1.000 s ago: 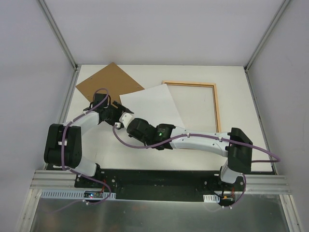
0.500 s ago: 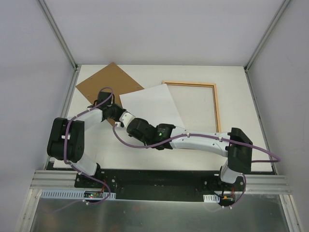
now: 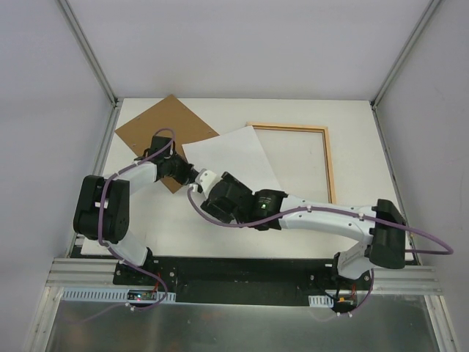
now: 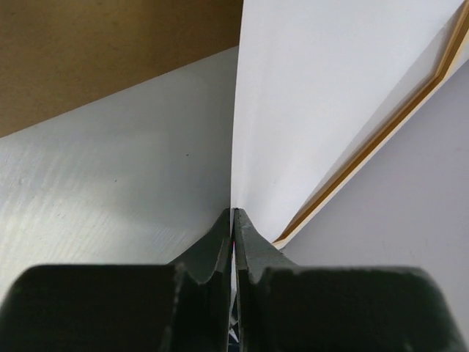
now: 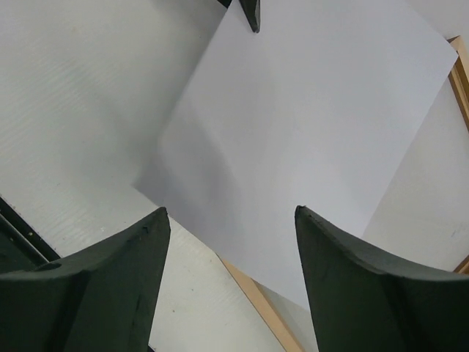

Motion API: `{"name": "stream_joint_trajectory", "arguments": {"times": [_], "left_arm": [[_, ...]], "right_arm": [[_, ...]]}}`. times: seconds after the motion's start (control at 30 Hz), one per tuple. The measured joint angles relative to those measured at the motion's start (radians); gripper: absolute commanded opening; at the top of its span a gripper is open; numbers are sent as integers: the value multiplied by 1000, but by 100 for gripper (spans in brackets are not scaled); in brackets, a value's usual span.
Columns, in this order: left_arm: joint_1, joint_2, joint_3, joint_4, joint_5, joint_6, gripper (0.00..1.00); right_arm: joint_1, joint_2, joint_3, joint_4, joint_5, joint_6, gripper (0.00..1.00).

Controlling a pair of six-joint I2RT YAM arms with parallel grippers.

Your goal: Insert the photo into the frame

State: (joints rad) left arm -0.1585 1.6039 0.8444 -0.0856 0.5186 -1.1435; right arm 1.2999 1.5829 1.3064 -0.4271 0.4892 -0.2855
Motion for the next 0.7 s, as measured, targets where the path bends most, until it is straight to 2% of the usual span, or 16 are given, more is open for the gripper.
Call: {"name": "stream_joint_trajectory", "arguments": {"times": [0.1,0.27,0.5,0.7], "left_arm": [[0,8,21,2,8,24,0],[0,29,47,4,32,84,0],[0,79,85,13,80,163,0],[-2,94,116,16,113,207,0]], "right_arm": [[-7,-77,-48,-16,-20,21,80],[-47,-211,-95,-70,-31,71,84],[-258,-378,-129,-129,-50,151,86],[-406,-415,-142,-166,-109,208,87]]}}
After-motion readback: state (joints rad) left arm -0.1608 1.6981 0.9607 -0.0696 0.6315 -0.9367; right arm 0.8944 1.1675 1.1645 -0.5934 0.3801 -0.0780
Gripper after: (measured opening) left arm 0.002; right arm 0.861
